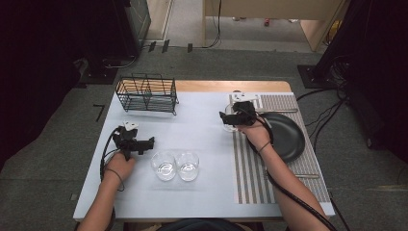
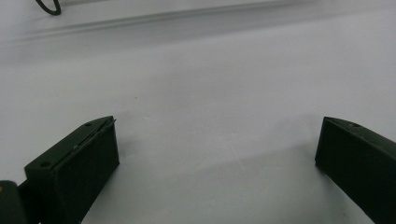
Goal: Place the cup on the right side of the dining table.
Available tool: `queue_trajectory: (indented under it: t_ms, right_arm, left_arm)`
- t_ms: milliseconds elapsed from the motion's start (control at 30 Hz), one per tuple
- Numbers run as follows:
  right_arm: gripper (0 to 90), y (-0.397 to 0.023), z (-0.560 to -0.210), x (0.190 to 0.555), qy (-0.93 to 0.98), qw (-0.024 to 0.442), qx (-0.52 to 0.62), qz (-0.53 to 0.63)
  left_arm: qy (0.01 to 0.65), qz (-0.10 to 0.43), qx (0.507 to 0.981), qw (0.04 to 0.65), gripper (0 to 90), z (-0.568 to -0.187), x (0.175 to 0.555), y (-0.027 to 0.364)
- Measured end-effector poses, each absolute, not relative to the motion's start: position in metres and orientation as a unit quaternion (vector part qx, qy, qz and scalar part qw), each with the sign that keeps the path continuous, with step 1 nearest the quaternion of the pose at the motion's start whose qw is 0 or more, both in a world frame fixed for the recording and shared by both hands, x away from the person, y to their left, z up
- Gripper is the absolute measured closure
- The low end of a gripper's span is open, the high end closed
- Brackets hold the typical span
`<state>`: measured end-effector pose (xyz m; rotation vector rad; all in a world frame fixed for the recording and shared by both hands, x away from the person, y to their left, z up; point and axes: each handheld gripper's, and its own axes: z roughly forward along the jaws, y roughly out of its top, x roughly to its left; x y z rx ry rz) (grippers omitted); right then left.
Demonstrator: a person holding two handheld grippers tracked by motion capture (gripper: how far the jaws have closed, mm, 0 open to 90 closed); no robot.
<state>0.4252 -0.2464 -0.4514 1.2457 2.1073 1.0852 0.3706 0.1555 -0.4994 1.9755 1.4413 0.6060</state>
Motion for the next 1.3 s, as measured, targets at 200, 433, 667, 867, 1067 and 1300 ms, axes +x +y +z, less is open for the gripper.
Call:
queue_trajectory:
  t_ms: [200,433,667,867,1067,1300]
  right_arm:
    - [19.3,-0.250,-0.452,0.427,0.761,0.229,0.462,0.392]
    - [19.3,-0.253,-0.454,0.429,0.758,0.231,0.470,0.389]
    - [19.3,-0.256,-0.456,0.431,0.755,0.231,0.478,0.385]
    - [19.3,-0.258,-0.457,0.432,0.751,0.229,0.486,0.384]
    - [19.2,-0.259,-0.459,0.433,0.750,0.229,0.490,0.380]
    - [19.3,-0.262,-0.458,0.434,0.743,0.230,0.503,0.377]
  left_arm:
    - [0.545,0.229,0.747,0.306,0.0,-0.499,0.371,0.155]
    - [0.545,0.229,0.747,0.306,0.0,-0.499,0.371,0.155]
    - [0.545,0.229,0.747,0.306,0.0,-0.499,0.371,0.155]
    - [0.545,0.229,0.747,0.306,0.0,-0.499,0.371,0.155]
    - [0.545,0.229,0.747,0.306,0.0,-0.499,0.371,0.155]
    - [0.545,0.229,0.747,0.306,0.0,-0.499,0.371,0.155]
